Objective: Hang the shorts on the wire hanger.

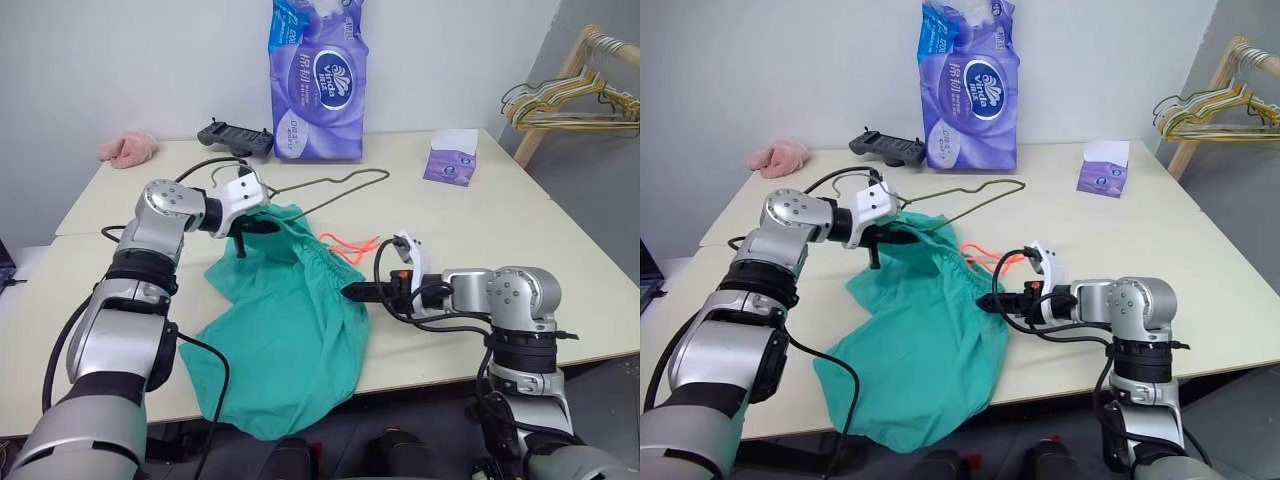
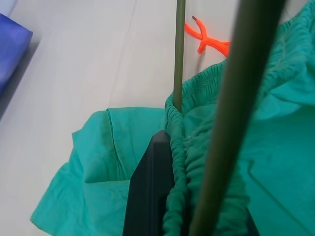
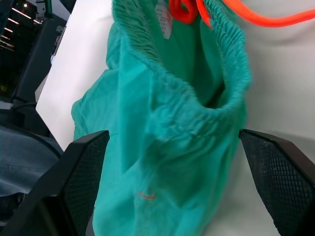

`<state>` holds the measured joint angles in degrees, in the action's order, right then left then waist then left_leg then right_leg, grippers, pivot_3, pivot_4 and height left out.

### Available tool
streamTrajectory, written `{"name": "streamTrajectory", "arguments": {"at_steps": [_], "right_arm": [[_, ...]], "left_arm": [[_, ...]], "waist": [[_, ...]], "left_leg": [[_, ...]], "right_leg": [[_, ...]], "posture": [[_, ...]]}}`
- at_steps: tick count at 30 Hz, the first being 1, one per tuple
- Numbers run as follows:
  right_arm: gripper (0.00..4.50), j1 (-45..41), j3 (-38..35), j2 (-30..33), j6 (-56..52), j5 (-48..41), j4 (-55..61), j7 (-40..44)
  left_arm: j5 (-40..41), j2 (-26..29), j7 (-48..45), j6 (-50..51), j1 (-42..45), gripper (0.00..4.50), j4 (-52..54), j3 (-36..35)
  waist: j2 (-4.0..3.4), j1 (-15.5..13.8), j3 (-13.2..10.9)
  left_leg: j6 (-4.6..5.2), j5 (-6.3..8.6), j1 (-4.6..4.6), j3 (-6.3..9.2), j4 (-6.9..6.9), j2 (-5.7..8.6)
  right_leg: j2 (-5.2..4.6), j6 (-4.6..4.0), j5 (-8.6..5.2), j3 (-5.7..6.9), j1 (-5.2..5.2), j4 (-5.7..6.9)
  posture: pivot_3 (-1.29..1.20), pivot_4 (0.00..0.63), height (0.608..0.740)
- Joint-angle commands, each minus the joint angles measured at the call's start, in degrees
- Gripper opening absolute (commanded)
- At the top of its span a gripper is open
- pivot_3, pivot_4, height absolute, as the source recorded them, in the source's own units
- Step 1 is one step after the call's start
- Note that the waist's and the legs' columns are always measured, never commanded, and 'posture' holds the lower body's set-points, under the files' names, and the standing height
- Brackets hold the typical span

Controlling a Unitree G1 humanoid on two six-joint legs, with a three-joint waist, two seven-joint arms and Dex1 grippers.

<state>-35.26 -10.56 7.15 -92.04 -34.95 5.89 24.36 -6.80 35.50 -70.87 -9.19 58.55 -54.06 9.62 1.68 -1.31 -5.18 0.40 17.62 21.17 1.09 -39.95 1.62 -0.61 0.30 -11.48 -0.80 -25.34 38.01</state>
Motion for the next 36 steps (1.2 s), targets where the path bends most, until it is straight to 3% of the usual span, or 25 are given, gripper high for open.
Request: {"name": "streamTrajectory", "arguments": {"at_steps": [1,13,17,24,27,31,36], "right_arm": [[4.49,-1.75,-0.52,0.41,0.05,-0.17,0.14,-0.56],[4.49,-4.7,-1.47,-4.6,5.06,0.83,-4.85,-4.34],[3.6,-4.61,-1.3,-4.89,5.83,0.68,-5.01,-4.9],[1.04,-3.75,1.5,-2.23,6.8,0.67,-3.86,-3.83],[0.02,-2.36,7.43,2.72,8.53,0.89,-0.42,-1.24],[0.02,0.63,18.76,15.45,16.08,3.93,7.69,4.41],[0.02,-0.9,25.35,35.79,37.17,15.75,6.23,13.36]], "left_arm": [[1.39,1.19,0.13,0.26,0.1,0.0,3.06,-1.38],[1.07,0.76,0.8,0.38,0.57,0.0,2.79,-1.08],[1.14,1.07,0.65,0.47,0.31,0.0,3.24,-1.15],[1.17,1.44,0.51,0.54,-0.1,0.0,3.53,-1.21],[1.16,1.5,0.65,0.5,-0.1,0.0,3.54,-1.26],[1.83,1.51,1.14,0.94,-0.49,0.0,4.37,-1.95],[10.41,2.59,-6.54,13.39,-7.34,0.0,15.92,-4.39]], "waist": [[0.0,-0.01,0.0],[0.0,0.01,0.0],[0.0,0.01,0.0],[0.0,0.0,0.0],[-0.01,-0.02,-0.01],[0.0,-0.02,-0.01],[-0.02,0.06,-0.03]], "left_leg": [[0.0,0.0,0.0,0.0,0.0,0.0],[0.0,0.0,0.0,0.0,0.01,0.0],[0.0,0.0,0.0,0.0,0.01,0.01],[0.0,0.0,0.0,0.0,0.01,0.0],[0.0,0.0,0.0,0.01,0.01,0.0],[0.01,0.0,0.02,0.03,0.01,0.03],[0.01,0.01,0.01,-0.01,0.01,0.03]], "right_leg": [[0.0,0.0,0.0,-0.01,0.0,-0.01],[0.0,0.0,0.0,-0.01,0.0,-0.01],[-0.01,0.0,0.0,0.0,0.01,-0.01],[-0.01,0.0,0.0,0.0,0.0,-0.02],[-0.01,0.01,-0.01,0.01,0.01,-0.04],[0.0,0.04,-0.02,0.04,0.02,-0.11],[0.21,0.07,-0.05,0.04,0.06,-0.19]], "posture": [[0.1,0.05,0.74],[0.1,0.053,0.74],[0.1,0.054,0.74],[0.11,0.056,0.74],[0.11,0.057,0.74],[0.11,0.059,0.74],[0.08,0.059,0.74]]}}
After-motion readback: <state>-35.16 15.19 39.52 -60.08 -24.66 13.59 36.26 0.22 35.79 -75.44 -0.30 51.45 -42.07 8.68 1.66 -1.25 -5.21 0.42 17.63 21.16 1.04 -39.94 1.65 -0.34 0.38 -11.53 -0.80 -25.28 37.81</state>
